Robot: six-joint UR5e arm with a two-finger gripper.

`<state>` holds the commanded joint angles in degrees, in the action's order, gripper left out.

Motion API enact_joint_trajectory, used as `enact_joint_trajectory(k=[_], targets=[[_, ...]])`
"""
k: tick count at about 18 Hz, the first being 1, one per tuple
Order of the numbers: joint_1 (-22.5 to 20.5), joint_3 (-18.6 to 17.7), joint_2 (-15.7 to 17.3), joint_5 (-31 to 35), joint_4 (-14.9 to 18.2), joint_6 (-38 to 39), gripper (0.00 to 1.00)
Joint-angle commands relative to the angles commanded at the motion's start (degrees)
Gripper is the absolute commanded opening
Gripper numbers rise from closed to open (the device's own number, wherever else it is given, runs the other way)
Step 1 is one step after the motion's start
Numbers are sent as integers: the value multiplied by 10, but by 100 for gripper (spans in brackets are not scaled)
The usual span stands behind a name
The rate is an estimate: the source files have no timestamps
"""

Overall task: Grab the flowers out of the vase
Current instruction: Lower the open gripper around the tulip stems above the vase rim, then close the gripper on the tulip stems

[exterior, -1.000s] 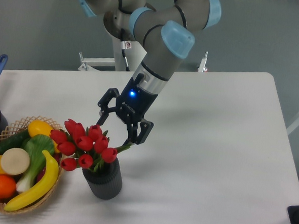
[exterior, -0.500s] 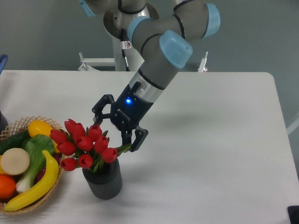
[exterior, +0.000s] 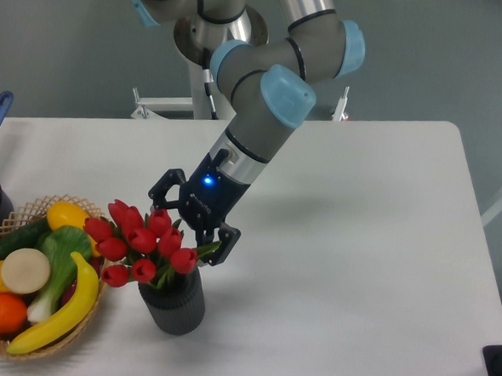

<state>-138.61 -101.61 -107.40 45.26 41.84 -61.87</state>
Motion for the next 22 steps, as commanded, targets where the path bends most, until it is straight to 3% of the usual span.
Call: enact_joint_trajectory(k=[14,22], targets=[[2,4,-5,-2,0,-1,99],[2,4,-6,-3,0,-1,72]])
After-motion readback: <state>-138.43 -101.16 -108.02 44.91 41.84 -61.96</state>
